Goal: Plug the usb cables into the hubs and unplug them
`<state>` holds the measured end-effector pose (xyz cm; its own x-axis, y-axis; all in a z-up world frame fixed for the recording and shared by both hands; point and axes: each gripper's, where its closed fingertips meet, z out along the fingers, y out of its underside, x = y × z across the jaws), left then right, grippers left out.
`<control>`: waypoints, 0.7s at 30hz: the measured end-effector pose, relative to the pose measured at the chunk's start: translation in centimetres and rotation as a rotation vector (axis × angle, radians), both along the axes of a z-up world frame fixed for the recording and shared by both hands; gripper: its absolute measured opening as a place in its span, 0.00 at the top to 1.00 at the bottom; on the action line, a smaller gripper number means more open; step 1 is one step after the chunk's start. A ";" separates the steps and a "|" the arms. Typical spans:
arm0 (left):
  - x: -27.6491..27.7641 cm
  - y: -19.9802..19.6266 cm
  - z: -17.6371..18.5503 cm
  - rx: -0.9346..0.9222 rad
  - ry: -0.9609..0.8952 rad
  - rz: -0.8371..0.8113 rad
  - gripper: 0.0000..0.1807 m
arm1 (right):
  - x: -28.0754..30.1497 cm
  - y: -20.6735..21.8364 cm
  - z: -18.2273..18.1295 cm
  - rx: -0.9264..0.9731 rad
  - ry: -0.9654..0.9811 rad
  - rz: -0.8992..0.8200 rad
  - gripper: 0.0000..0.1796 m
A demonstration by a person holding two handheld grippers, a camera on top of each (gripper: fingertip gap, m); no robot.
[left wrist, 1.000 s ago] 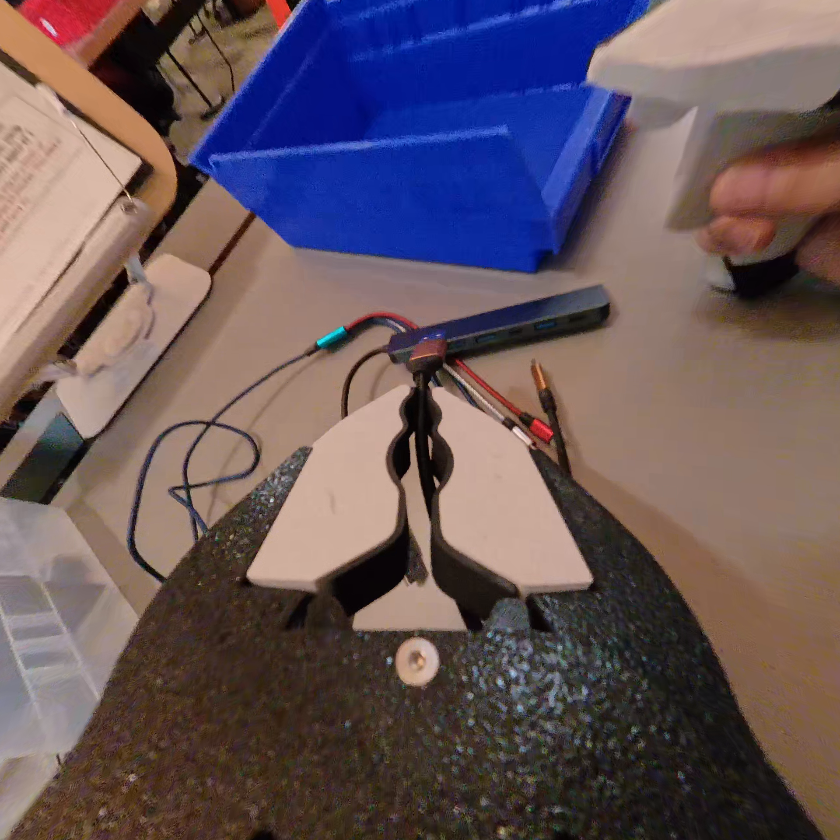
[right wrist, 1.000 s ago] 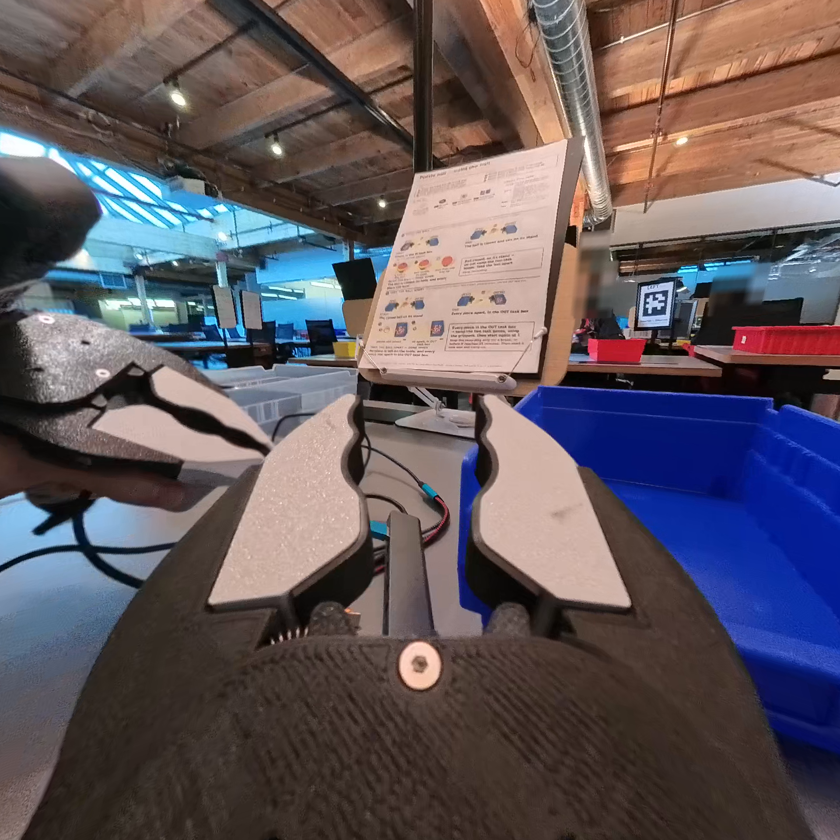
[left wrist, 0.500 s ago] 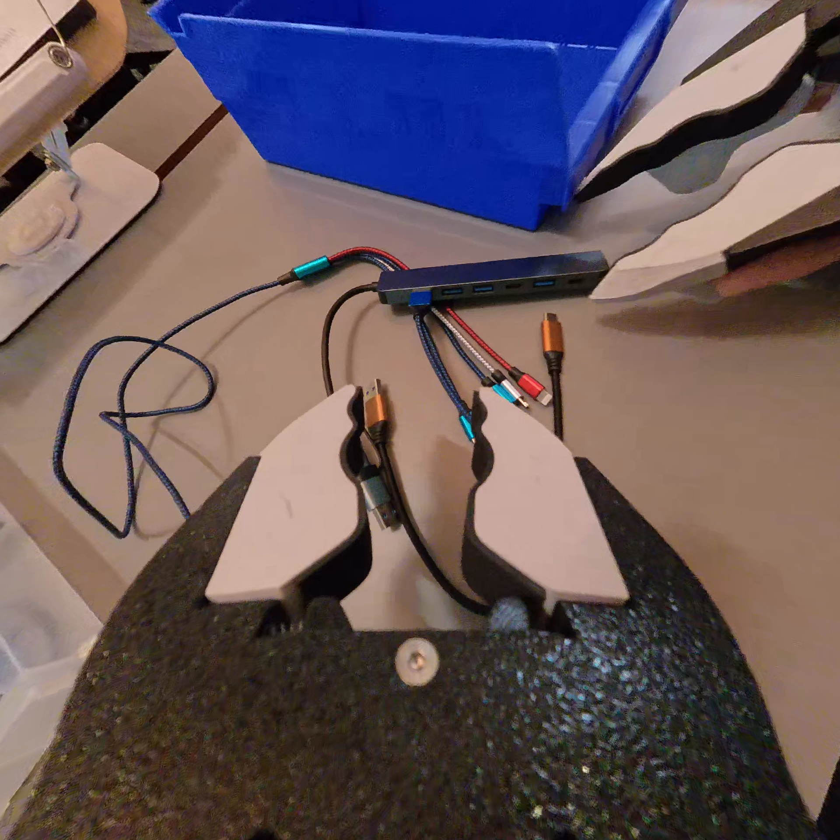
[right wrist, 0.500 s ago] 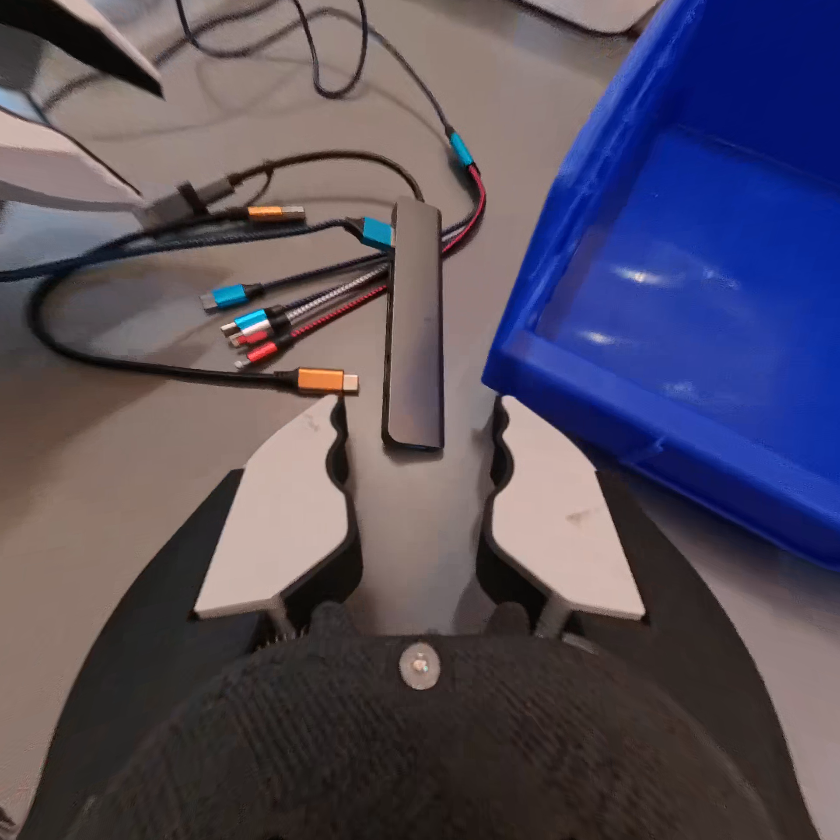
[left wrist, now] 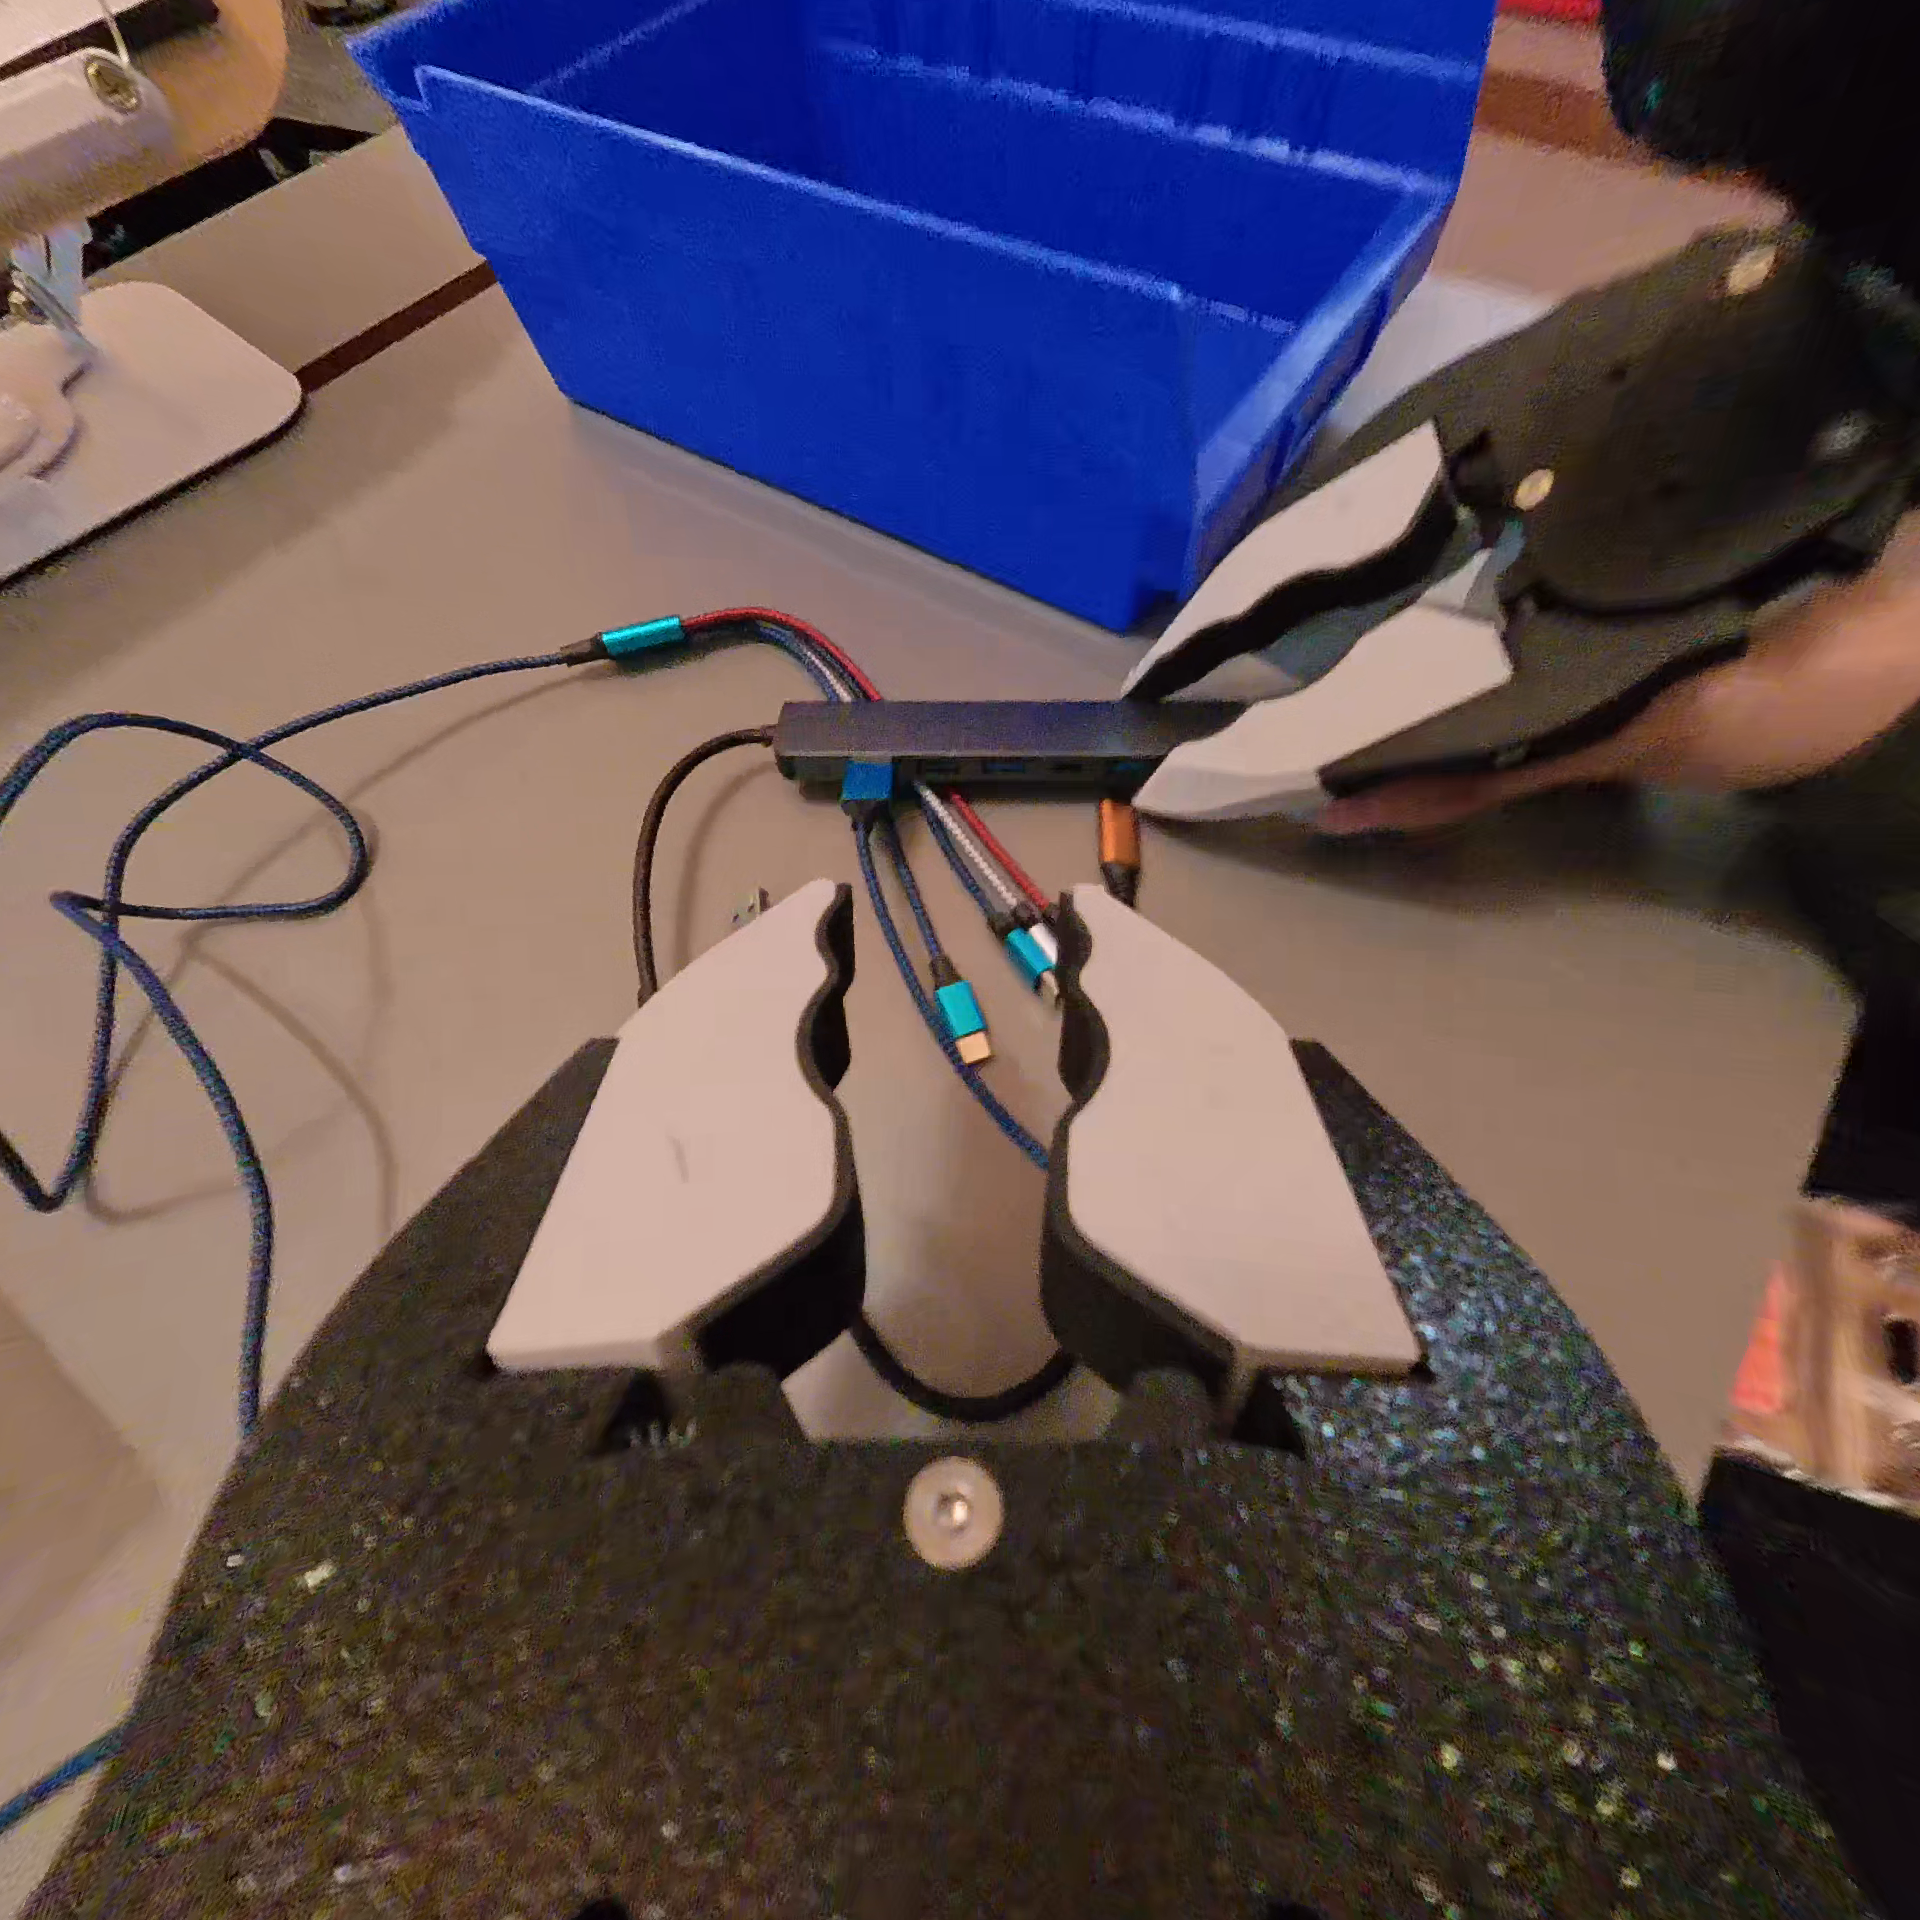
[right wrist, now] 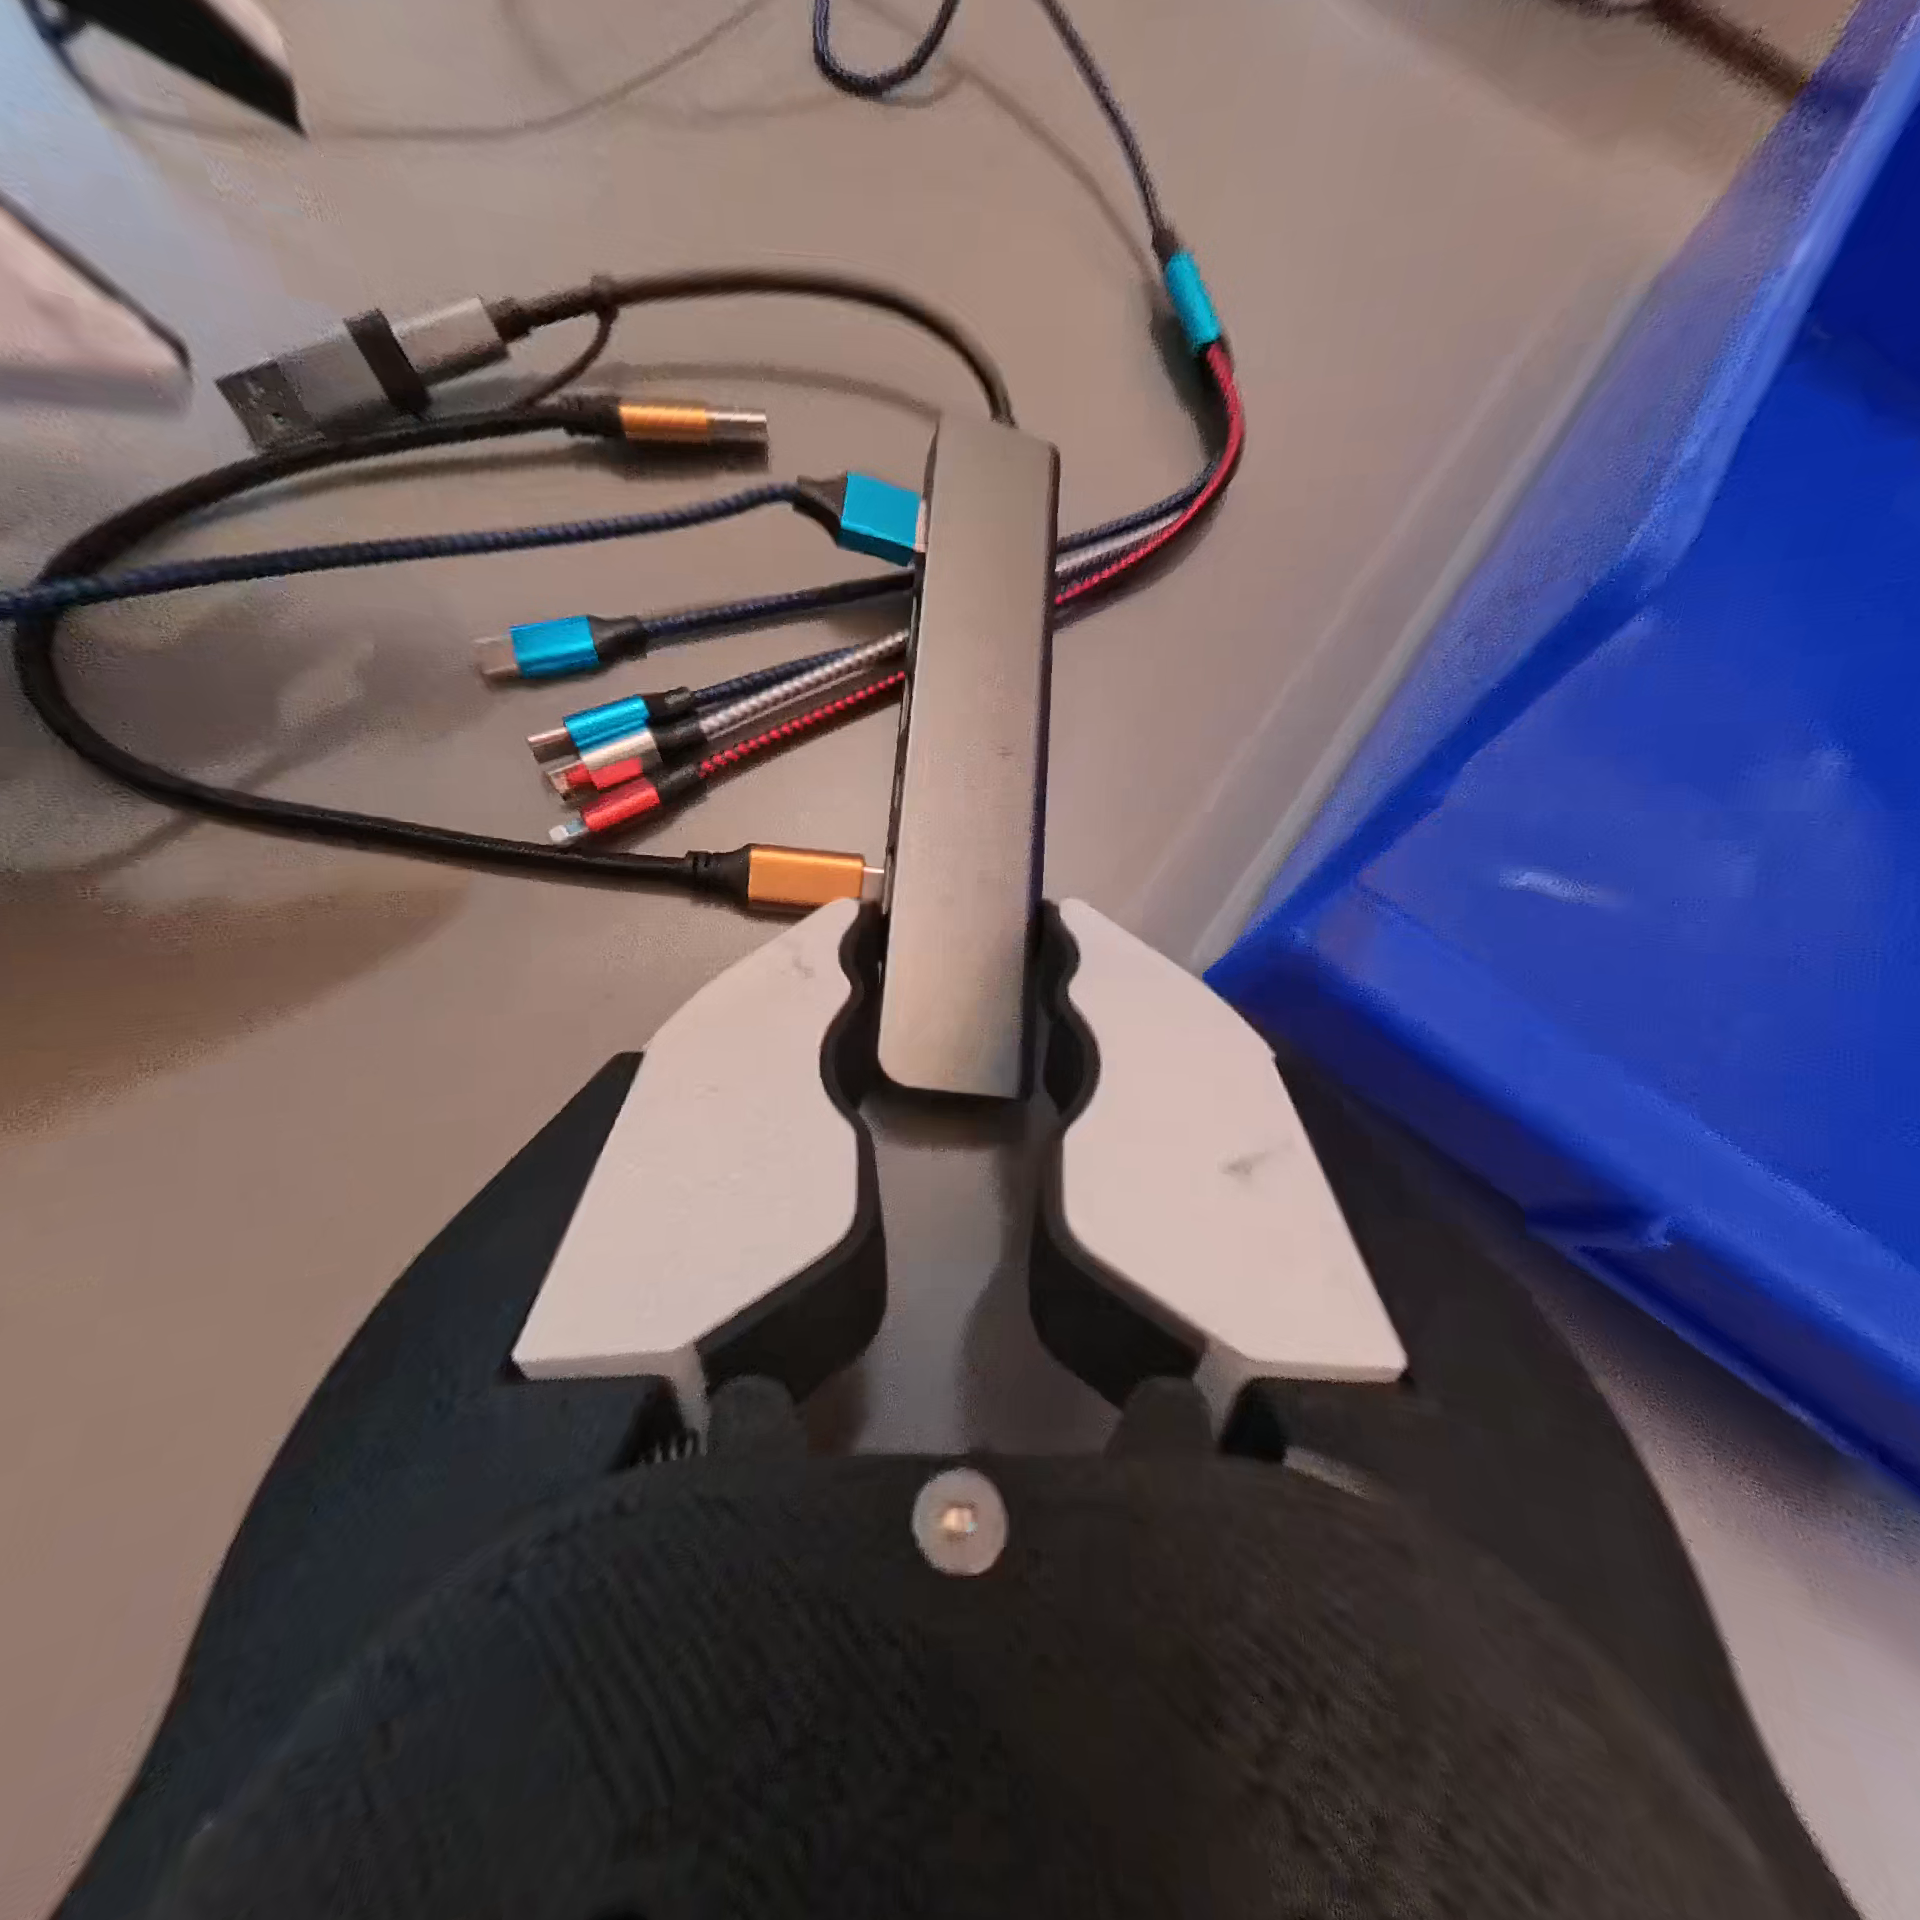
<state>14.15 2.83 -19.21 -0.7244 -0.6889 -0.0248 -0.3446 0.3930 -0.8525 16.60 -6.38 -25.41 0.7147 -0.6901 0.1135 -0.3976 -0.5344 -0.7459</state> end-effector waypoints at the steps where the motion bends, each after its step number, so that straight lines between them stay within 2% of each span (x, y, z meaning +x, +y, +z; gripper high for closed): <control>1: -0.4 -0.5 0.8 -0.063 0.034 0.015 0.81 | 0.1 0.0 0.6 -0.008 -0.066 -0.008 0.84; 6: -2.8 -4.2 2.0 -0.310 0.283 0.001 0.81 | 0.0 0.3 4.3 0.057 -0.322 -0.049 0.84; 10: -2.7 -6.3 2.3 -0.628 0.561 0.029 0.78 | -0.9 0.9 8.2 0.089 -0.542 -0.045 0.84; 12: -1.6 -6.2 2.3 -0.734 0.617 0.082 0.77 | -2.2 1.9 9.8 0.133 -0.632 0.019 0.97; 13: -0.9 -6.0 2.2 -0.766 0.619 0.113 0.76 | -2.9 2.5 10.5 0.160 -0.666 0.043 1.00; 15: 0.1 -5.6 2.1 -0.814 0.627 0.156 0.76 | -3.0 2.7 9.9 0.111 -0.631 0.025 0.98; 17: 0.7 -5.2 1.1 -0.757 0.622 0.194 0.74 | -1.9 2.1 6.3 -0.011 -0.498 0.022 0.97; 20: 1.0 -4.5 1.1 -0.726 0.589 0.208 0.74 | -1.9 0.6 2.8 -0.050 -0.267 0.003 0.69; 21: 1.0 -4.1 1.0 -0.700 0.570 0.210 0.75 | -2.1 0.3 1.9 -0.038 -0.182 -0.002 0.63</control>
